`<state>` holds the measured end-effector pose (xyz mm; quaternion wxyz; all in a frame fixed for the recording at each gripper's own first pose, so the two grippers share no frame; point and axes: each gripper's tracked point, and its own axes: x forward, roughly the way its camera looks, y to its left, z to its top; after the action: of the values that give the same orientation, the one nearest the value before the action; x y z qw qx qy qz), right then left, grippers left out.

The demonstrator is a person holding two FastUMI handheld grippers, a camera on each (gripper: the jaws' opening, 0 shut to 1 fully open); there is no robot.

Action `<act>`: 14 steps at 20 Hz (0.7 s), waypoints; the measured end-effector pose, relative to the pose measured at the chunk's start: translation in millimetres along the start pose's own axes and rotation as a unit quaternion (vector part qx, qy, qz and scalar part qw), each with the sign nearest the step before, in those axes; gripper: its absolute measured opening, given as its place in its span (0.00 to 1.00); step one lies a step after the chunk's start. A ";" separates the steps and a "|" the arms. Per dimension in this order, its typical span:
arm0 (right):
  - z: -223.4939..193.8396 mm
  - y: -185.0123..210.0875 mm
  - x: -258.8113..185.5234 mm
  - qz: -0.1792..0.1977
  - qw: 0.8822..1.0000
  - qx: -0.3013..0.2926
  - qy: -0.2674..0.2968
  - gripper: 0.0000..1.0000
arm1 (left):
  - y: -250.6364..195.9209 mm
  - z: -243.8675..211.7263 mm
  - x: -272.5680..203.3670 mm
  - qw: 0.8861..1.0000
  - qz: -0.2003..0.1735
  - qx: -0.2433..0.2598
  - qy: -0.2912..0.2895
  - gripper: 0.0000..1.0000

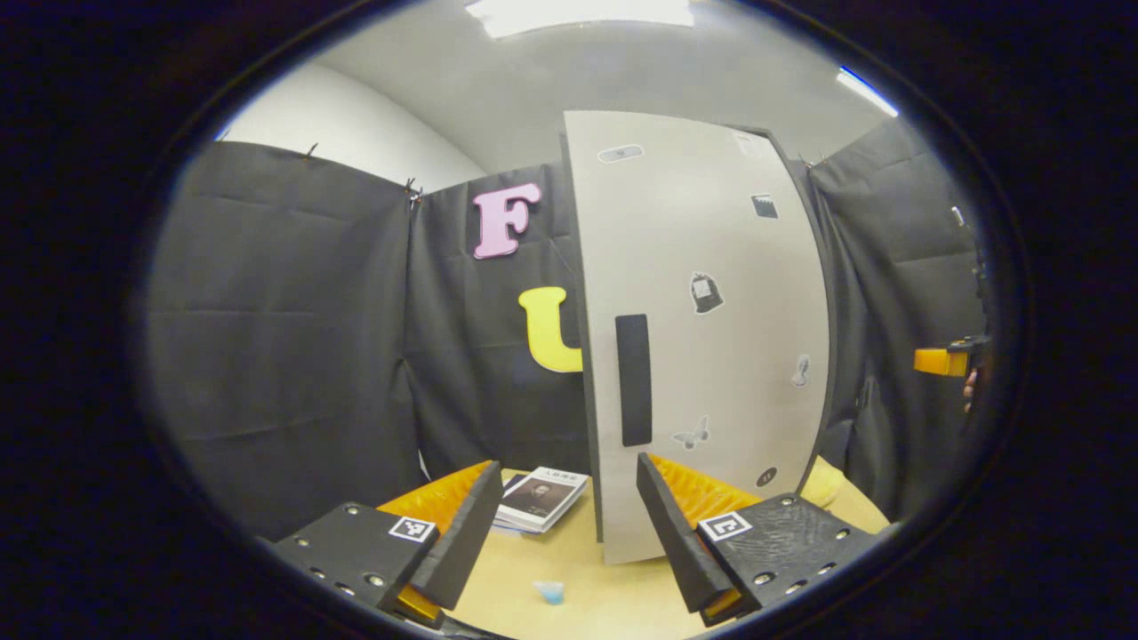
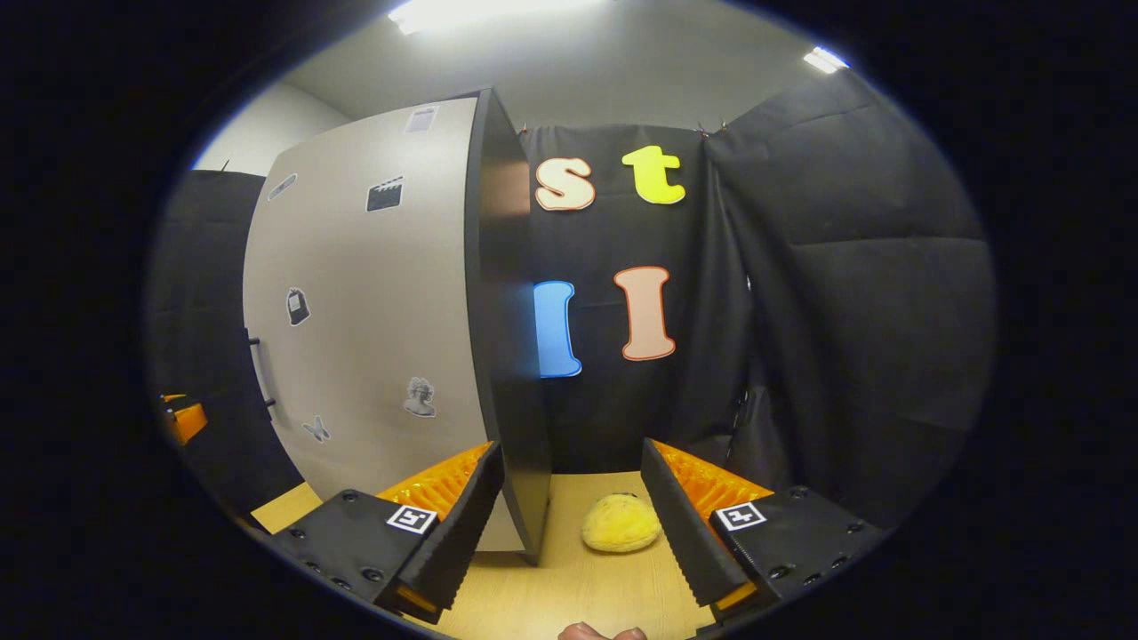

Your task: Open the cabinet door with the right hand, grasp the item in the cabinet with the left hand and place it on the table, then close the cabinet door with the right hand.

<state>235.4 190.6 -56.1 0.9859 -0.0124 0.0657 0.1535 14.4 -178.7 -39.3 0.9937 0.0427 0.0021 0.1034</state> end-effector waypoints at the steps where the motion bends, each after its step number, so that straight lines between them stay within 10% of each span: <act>1: 0.9 -0.1 0.1 -0.004 1.000 0.004 -0.003 0.98 | -3.0 5.9 -4.6 1.000 -0.005 -0.003 -0.004 0.91; 14: 26.9 59.8 -3.4 -0.027 0.996 -0.048 -0.074 0.98 | 48.8 8.3 11.0 0.995 -0.018 -0.100 0.006 0.92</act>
<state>217.3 247.8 -29.2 0.9902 -0.0498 -0.0148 0.1298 15.2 -129.5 -26.8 0.9947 -0.0579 -0.0018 0.0850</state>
